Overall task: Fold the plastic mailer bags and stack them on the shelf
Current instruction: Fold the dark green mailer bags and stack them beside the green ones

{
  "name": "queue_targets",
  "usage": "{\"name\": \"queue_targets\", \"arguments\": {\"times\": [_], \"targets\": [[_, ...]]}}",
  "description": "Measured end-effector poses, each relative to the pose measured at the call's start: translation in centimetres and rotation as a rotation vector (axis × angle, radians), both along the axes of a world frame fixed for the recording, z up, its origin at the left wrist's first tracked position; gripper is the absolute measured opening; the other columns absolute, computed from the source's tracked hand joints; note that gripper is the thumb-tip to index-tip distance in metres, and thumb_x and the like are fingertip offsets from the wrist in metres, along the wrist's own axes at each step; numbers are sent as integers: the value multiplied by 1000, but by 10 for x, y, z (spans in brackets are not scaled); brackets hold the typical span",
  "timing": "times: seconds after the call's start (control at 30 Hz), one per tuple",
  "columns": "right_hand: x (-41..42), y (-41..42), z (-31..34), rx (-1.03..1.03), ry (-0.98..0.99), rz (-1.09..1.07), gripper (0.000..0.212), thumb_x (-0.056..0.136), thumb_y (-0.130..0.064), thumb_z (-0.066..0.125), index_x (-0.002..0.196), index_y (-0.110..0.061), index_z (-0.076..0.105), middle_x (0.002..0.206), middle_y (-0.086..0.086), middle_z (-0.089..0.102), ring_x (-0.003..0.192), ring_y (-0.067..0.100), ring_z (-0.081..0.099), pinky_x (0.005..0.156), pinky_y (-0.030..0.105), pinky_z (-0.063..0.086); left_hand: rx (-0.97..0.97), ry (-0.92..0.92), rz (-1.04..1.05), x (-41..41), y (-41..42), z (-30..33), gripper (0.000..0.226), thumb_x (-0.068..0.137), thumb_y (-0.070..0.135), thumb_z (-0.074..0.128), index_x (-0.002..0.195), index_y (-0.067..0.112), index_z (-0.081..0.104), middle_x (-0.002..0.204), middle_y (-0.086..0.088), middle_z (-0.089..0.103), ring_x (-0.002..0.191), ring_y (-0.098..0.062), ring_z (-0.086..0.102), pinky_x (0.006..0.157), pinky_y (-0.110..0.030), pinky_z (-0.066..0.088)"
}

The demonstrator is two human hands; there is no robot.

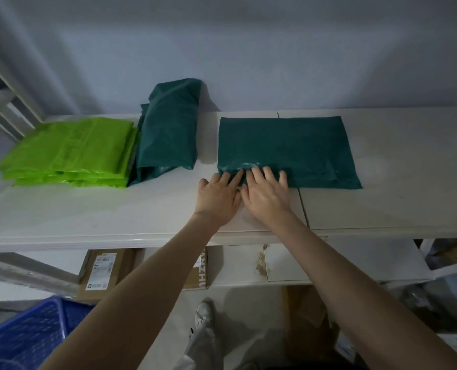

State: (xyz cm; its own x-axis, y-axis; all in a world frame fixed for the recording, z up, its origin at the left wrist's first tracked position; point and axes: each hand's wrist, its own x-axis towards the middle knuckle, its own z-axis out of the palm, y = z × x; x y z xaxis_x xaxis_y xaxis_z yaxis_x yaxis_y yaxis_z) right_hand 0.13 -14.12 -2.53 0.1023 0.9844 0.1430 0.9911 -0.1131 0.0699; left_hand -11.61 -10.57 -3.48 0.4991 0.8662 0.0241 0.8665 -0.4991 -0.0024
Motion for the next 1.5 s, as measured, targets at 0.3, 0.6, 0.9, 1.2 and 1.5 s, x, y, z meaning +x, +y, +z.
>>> {"name": "queue_targets", "arguments": {"times": [0.3, 0.6, 0.9, 1.2, 1.5], "targets": [[44, -19, -9, 35, -12, -74, 54, 89, -35, 27, 116, -6, 63, 110, 2, 64, 97, 23, 57, 81, 41, 44, 22, 126, -2, 12, 1, 4, 54, 99, 46, 15, 150, 27, 12, 136, -6, 42, 122, -24, 41, 99, -41, 31], [90, -40, -11, 53, 28, -167, 55, 94, -36, 24, 129, -6, 53, 123, 9, 58, 117, 28, 49, 102, 52, 32, -16, 73, 36, 18, -1, 11, 49, 99, 42, 18, 145, 28, 27, 137, -7, 43, 127, -25, 39, 108, -49, 22], [94, -40, -11, -7, 107, -165, 47, 94, -34, 43, 128, -4, 52, 115, 10, 59, 112, 31, 53, 95, 48, 40, -2, -89, -241, 86, -15, 26, 52, 99, 31, 27, 147, 11, 21, 155, -3, 19, 141, -20, 21, 115, -40, 19], [124, -46, -10, -27, 199, -151, 51, 96, -31, 26, 134, -2, 45, 123, 11, 51, 115, 27, 51, 100, 47, 38, -158, -37, -304, 107, -17, 2, 55, 100, 32, 23, 151, 20, 8, 159, 7, 7, 144, -14, 12, 118, -38, 11], [159, -57, -14, -103, 214, -264, 50, 98, -29, 27, 141, -3, 33, 144, 11, 37, 130, 27, 37, 109, 44, 23, -171, -54, -307, 106, -18, -1, 56, 99, 31, 27, 151, 21, 10, 159, 7, 6, 144, -14, 10, 118, -37, 9]]}}
